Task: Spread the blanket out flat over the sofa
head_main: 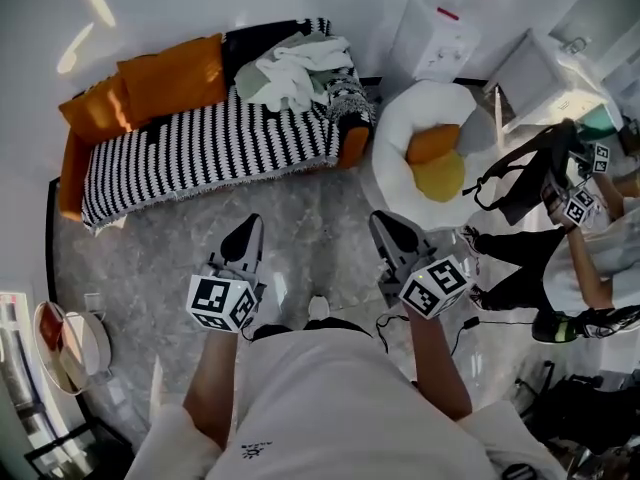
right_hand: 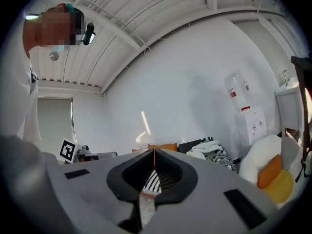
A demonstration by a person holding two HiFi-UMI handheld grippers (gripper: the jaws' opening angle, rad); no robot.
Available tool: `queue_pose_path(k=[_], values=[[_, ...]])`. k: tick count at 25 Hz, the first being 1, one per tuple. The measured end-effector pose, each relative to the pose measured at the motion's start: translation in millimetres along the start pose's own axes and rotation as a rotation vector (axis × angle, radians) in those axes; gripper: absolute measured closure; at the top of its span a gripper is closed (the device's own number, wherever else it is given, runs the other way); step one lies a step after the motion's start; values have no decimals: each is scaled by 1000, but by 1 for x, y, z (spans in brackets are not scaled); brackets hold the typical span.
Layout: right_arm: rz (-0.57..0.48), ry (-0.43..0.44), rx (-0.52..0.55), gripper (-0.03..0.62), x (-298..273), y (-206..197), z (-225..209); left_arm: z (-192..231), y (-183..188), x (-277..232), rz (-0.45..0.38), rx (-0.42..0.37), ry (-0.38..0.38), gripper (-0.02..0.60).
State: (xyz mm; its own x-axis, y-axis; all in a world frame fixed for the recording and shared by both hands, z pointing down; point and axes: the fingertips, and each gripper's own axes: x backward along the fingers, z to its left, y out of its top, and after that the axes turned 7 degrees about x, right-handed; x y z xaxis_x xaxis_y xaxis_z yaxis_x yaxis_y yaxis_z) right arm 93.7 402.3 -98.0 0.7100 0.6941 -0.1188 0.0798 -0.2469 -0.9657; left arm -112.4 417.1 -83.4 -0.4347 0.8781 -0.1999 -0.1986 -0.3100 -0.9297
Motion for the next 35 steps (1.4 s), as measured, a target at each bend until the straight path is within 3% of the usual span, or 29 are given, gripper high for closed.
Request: queue_pose_path(k=[7, 16, 24, 35], values=[[10, 9, -5, 568, -19, -1, -33, 9, -3, -29, 10, 18, 19, 563], [14, 2, -15, 568, -45, -5, -40, 28, 4, -54, 18, -1, -6, 563], [14, -64, -19, 568, -82, -2, -60, 50, 12, -101, 57, -14, -89, 563], [43, -143, -33, 568, -164, -2, -98, 117, 27, -175, 125, 11, -166, 563]])
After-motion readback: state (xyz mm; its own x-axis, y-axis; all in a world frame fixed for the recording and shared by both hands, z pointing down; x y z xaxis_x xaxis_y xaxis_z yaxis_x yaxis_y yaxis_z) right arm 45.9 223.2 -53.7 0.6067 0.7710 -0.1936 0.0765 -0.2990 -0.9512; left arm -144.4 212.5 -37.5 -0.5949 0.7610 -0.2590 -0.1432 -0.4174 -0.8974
